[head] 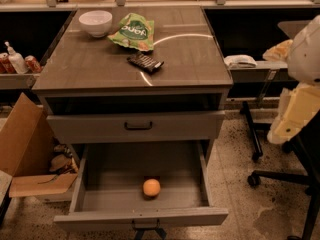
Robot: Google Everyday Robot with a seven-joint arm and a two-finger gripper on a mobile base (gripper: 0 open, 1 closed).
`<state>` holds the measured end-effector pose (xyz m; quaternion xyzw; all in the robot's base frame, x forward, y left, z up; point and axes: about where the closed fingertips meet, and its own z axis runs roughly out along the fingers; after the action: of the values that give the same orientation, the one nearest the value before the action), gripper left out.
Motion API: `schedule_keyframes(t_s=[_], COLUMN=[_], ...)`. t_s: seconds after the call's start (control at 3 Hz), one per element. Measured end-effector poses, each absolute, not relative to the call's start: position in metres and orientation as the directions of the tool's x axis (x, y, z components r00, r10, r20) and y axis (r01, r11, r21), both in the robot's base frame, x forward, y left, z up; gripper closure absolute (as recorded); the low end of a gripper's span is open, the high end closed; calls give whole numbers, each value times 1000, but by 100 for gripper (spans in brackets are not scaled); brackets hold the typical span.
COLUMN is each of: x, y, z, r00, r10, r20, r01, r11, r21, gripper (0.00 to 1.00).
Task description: Pick orange from middle drawer and place on counter
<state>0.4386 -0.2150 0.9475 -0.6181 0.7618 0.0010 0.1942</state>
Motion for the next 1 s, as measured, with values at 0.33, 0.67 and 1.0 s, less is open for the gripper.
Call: schedule_keyframes(t_s=[0.33,0.67,1.0], x=[440,440,440], y=[-206,-202,-202], z=[893,888,888], r00=[-117,-102,-102], r10=[-905,-894,-894], r20=[-409,-436,-436], r01=[-958,-958,-958], r11=[212,206,206], r21=[-195,-199,-199], gripper=[0,0,0])
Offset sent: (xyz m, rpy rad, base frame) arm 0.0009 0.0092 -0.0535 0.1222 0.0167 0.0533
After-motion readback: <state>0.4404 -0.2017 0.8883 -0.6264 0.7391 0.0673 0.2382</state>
